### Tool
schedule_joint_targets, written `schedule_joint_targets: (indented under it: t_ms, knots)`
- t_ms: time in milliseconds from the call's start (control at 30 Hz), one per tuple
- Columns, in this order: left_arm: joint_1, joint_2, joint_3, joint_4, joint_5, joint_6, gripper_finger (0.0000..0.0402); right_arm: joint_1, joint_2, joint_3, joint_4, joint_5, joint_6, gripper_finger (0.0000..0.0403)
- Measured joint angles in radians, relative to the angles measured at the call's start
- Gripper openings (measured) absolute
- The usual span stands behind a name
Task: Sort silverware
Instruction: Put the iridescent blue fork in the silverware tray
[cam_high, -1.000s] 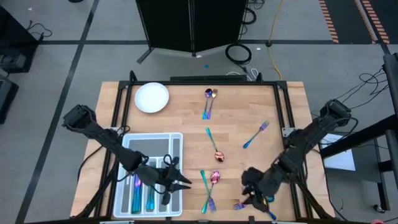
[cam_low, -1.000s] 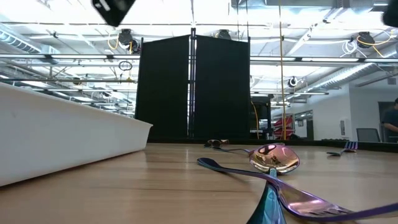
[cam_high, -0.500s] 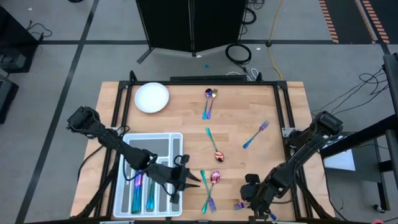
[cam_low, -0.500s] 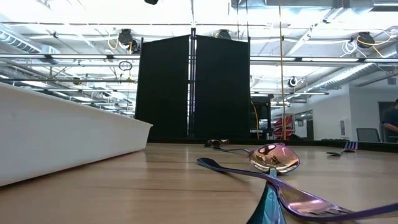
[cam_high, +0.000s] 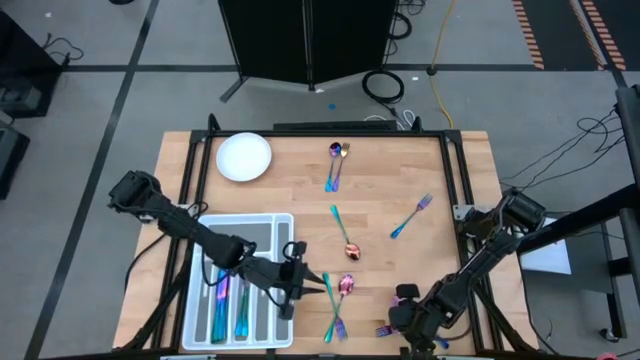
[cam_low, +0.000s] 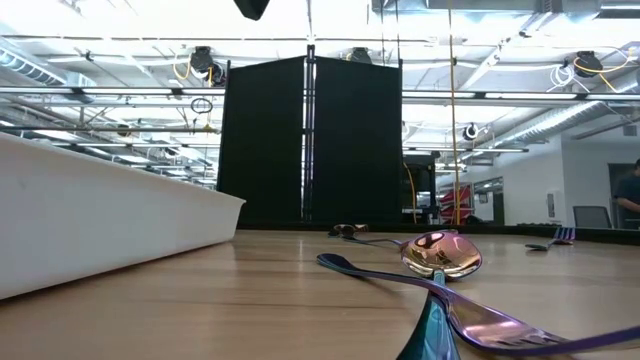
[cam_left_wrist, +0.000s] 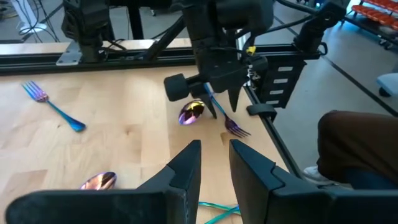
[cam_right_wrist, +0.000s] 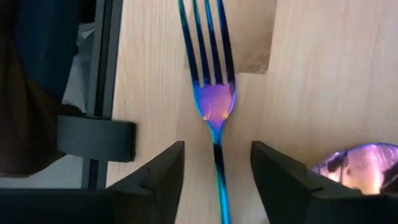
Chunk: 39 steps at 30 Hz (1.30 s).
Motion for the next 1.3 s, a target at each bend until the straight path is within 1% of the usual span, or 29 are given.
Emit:
schedule_joint_targets:
  t_ms: [100,400,467,567,700,800,900,967,1167,1200,1233,1300]
  knots:
    - [0.003,0.0,0.0,-0.001,0.0,0.003,0.0084,0.002,-0.001,-0.001,-0.003,0.027,0.002,0.0144]
    - [0.005,0.0,0.0,-0.017,0.0,0.003,0.0084,0.03,0.003,-0.003,-0.002,0.071,-0.003,0.0023]
    - [0.005,0.0,0.0,-0.017,0.0,0.003,0.0084,0.03,-0.002,-0.003,0.005,0.078,-0.003,0.0007]
    - [0.005,0.0,0.0,-0.016,0.0,0.002,0.0084,0.029,-0.01,-0.007,0.04,0.112,-0.002,0.0009]
    - [0.005,0.0,0.0,-0.016,0.0,-0.002,0.0084,0.028,-0.009,-0.007,0.155,0.177,-0.02,0.0005]
    - [0.005,0.0,0.0,-0.014,0.0,-0.002,0.0084,0.028,-0.009,-0.007,0.249,0.288,-0.07,0.0003]
    - [0.005,0.0,0.0,-0.014,0.0,-0.004,0.0084,0.028,-0.01,-0.006,0.348,0.415,-0.147,0.0002]
    - [0.005,0.0,0.0,-0.013,0.0,-0.005,0.0084,0.022,-0.011,-0.005,0.406,0.481,-0.203,0.0002]
    - [0.005,0.0,0.0,-0.012,-0.003,-0.023,0.0084,-0.013,-0.045,-0.005,0.574,0.575,-0.347,0.0001]
    - [0.004,0.0,0.0,-0.012,-0.027,-0.043,0.0084,-0.018,-0.057,-0.005,0.587,0.601,-0.362,0.0001]
    - [0.004,0.0,0.0,-0.013,-0.081,-0.078,0.0084,-0.023,-0.071,-0.005,0.591,0.633,-0.374,0.0001]
    - [0.004,0.0,0.0,-0.027,-0.251,-0.178,0.0084,-0.035,-0.101,-0.005,0.591,0.719,-0.394,0.0001]
